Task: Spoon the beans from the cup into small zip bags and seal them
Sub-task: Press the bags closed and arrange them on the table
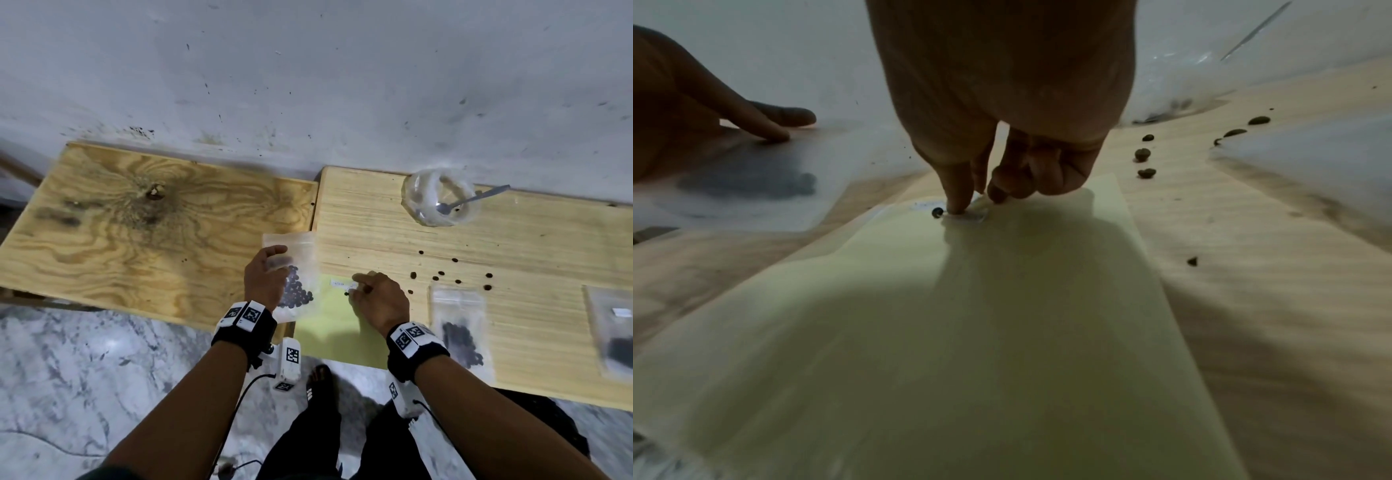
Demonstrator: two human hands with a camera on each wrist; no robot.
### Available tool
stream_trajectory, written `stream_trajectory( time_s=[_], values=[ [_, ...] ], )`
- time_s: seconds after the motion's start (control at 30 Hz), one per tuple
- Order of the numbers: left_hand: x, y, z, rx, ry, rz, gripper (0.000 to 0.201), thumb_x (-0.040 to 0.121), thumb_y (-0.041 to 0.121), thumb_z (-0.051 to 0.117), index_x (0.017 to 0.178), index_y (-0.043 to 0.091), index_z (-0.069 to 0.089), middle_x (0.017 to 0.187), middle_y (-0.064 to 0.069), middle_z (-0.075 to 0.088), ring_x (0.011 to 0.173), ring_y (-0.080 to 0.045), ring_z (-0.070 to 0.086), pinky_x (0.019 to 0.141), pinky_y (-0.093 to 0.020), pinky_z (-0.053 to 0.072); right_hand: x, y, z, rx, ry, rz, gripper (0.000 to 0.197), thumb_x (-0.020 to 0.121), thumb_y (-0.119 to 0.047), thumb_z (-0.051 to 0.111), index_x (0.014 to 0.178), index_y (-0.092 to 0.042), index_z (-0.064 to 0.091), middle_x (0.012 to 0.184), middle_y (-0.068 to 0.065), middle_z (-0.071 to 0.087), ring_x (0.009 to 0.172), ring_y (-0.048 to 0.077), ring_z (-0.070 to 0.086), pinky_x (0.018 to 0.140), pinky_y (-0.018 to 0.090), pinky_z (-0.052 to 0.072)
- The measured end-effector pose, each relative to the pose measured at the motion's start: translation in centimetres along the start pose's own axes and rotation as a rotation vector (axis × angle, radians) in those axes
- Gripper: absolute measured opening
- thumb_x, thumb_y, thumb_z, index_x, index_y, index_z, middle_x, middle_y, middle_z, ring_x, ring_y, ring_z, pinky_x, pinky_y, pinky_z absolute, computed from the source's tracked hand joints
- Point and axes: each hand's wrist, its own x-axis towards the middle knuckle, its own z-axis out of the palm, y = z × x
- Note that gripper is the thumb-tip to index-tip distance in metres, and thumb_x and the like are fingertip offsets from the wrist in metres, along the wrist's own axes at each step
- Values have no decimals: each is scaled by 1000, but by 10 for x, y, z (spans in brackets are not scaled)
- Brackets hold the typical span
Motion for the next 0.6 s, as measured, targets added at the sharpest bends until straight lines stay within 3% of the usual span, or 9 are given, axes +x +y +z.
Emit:
stream_trajectory(
  time_s=[0.1, 0.17, 0.27, 0.33, 0.4, 0.47, 0.53, 0.6],
  values=[
    [4, 0, -1, 13, 3, 16, 39, 78, -12, 60, 102, 17, 68, 84, 5, 67, 67, -19, 59, 64, -29, 51, 2, -3, -2, 27, 17, -23, 26, 80, -34, 61, 103, -33, 73, 105, -14, 69, 104, 12, 64, 90, 31, 51],
    [6, 0, -2, 21, 11, 31, 38, 78, -12, 60, 100, 18, 68, 82, 9, 66, 70, -19, 59, 65, -28, 52, 4, -6, -3, -41, 13, -39, 16, 82, -32, 64, 96, -32, 73, 100, -15, 69, 99, 10, 62, 82, 26, 48],
    [6, 2, -2, 34, 1, 55, 37, 77, -10, 61, 102, 17, 68, 82, 8, 62, 66, -15, 57, 58, -22, 49, 7, -9, -10, -3, 14, 22, 7, 84, -27, 62, 80, -28, 68, 78, -18, 68, 80, 9, 63, 70, 25, 45],
    [7, 1, -2, 24, -11, 70, 35, 78, -9, 62, 103, 15, 68, 81, 5, 61, 61, -8, 55, 57, -18, 47, 9, -10, -16, 107, -15, 71, 13, 86, -25, 60, 75, -27, 66, 68, -19, 67, 71, 4, 63, 65, 24, 44],
    [8, 1, 0, -21, -12, 79, 28, 81, -7, 65, 102, 10, 69, 76, 4, 62, 58, -1, 54, 58, -15, 45, 13, -11, -22, 228, -11, 78, 20, 89, -22, 62, 70, -27, 65, 69, -17, 66, 72, 5, 61, 66, 23, 44],
    [8, 0, 4, -44, -16, 92, 23, 81, -6, 67, 97, 11, 69, 79, 2, 64, 68, -6, 57, 60, -13, 47, 15, -16, -29, 420, 10, 123, 24, 90, -16, 67, 68, -26, 65, 67, -15, 62, 67, 10, 56, 64, 24, 43],
    [7, 1, 8, -50, -46, 99, 22, 81, -4, 67, 93, 16, 70, 87, 2, 68, 75, -11, 60, 63, -14, 49, 14, -29, -36, 645, -27, 150, 19, 88, -13, 72, 70, -17, 65, 59, -9, 55, 54, 11, 44, 49, 21, 37],
    [2, 5, 14, -25, -90, 96, 24, 83, -3, 66, 93, 18, 70, 89, 3, 69, 69, -8, 62, 61, -15, 50, 9, -47, -42, 758, -78, 109, 11, 88, -12, 74, 79, -11, 68, 62, -3, 53, 47, 9, 40, 43, 19, 33]
  ],
)
